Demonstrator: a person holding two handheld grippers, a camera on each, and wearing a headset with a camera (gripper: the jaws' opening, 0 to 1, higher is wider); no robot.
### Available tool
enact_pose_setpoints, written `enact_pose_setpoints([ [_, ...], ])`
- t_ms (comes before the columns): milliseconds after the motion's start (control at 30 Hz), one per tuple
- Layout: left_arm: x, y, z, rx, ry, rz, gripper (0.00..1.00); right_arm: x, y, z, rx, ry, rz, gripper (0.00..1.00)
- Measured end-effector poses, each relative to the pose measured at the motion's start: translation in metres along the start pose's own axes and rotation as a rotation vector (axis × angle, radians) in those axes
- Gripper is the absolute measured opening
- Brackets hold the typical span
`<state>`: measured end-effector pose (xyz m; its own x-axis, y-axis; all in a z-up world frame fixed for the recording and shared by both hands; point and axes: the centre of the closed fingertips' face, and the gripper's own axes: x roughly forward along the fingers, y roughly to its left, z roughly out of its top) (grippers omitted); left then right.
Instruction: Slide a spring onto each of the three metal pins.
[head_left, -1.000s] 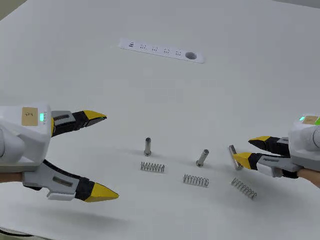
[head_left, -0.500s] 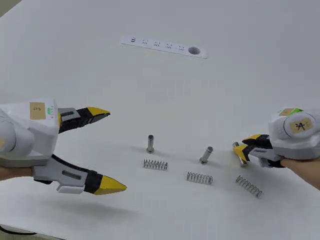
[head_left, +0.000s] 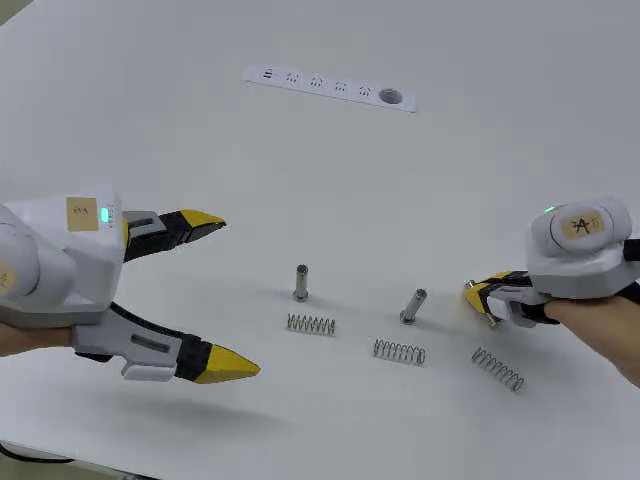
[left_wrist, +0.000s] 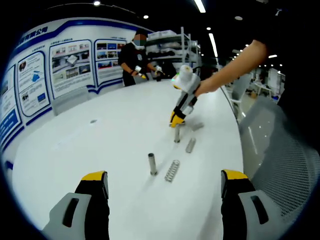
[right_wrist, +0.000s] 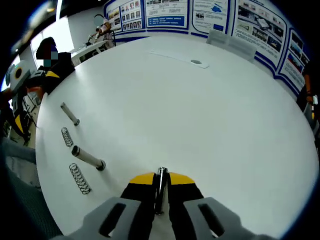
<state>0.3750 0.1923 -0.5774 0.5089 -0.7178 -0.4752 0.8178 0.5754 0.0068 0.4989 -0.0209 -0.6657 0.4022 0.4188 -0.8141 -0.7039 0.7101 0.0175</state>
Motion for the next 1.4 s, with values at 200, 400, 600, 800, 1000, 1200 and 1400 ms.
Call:
enact_pose_setpoints([
  [200,0.0,-0.008,0.0,0.015,0.009,-0.017,0.95,0.0,-0.001,0.001,0.05,0.008,-0.002,0.09],
  [400,-0.004,-0.006,0.004,0.014,-0.01,0.007,0.95,0.0,-0.002,0.004,0.068,-0.012,-0.006,0.07],
  [600,-0.01,0.0,0.009,0.015,-0.034,0.039,0.95,-0.01,-0.004,0.017,0.072,-0.121,-0.001,0.07],
  [800,-0.008,-0.001,0.01,-0.01,-0.049,0.048,0.95,-0.021,-0.005,0.018,0.068,-0.168,-0.011,0.08],
  [1000,-0.006,-0.006,0.011,-0.008,-0.053,0.041,0.95,-0.029,-0.004,0.017,0.044,-0.218,-0.024,0.08],
  [1200,-0.006,-0.005,0.013,0.005,-0.063,0.05,0.95,-0.035,-0.005,0.014,0.005,-0.244,-0.03,0.07],
  [1400,-0.006,-0.006,0.014,0.0,-0.067,0.046,0.95,-0.042,-0.008,0.011,0.011,-0.283,-0.036,0.07],
])
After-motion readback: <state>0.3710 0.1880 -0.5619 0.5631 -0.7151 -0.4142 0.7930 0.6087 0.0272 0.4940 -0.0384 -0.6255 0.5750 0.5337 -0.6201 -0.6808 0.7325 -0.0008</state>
